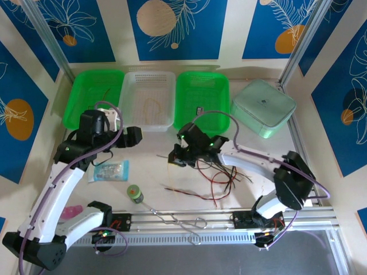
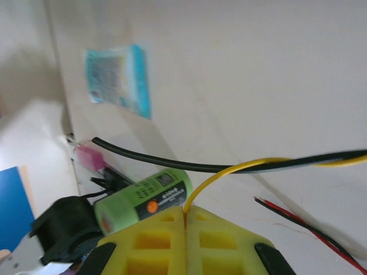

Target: Untangle the cables

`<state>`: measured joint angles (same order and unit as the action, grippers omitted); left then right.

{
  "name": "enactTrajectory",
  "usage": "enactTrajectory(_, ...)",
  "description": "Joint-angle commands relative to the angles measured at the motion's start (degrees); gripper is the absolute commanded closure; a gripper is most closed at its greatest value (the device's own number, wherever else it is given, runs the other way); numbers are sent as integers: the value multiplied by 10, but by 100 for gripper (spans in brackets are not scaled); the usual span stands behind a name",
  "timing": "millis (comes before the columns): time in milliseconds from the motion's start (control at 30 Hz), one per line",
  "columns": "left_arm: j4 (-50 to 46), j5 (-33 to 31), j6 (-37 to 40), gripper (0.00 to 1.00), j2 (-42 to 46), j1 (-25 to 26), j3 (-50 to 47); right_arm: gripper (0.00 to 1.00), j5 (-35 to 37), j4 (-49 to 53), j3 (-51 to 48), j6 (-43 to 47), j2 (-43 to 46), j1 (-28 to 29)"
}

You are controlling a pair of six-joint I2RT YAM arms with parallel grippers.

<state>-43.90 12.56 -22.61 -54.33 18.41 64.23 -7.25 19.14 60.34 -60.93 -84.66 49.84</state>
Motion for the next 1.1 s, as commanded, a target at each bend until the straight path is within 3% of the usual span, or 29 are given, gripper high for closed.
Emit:
enactTrajectory(0, 18, 76, -27, 13, -12, 11, 25, 100, -1, 43, 21, 43, 47, -22)
enactTrajectory(233, 56, 105, -48, 16, -44, 59, 65, 100, -5, 15, 7, 52, 131, -75)
enactTrajectory(367, 101, 104, -63, 16, -61, 107, 54, 100, 1, -83, -40, 4, 181, -97)
enactTrajectory(500, 207, 112, -99, 17, -72, 161, 12, 100, -14, -155, -75, -65, 202, -131)
enactTrajectory(867, 330, 99, -104, 24, -178, 248, -7, 100, -46, -155, -79, -101, 230, -180)
enactTrajectory(1000, 333, 56, -98, 46, -225, 273, -9, 100, -45, -151, -87, -106, 239, -188)
enactTrajectory(1033, 335, 57, -96, 61, -234, 277, -8, 100, -46, -148, -88, -106, 239, -190)
enactTrajectory(1067, 335, 53, -96, 88, -242, 280, -6, 100, -47, -145, -90, -106, 240, -192)
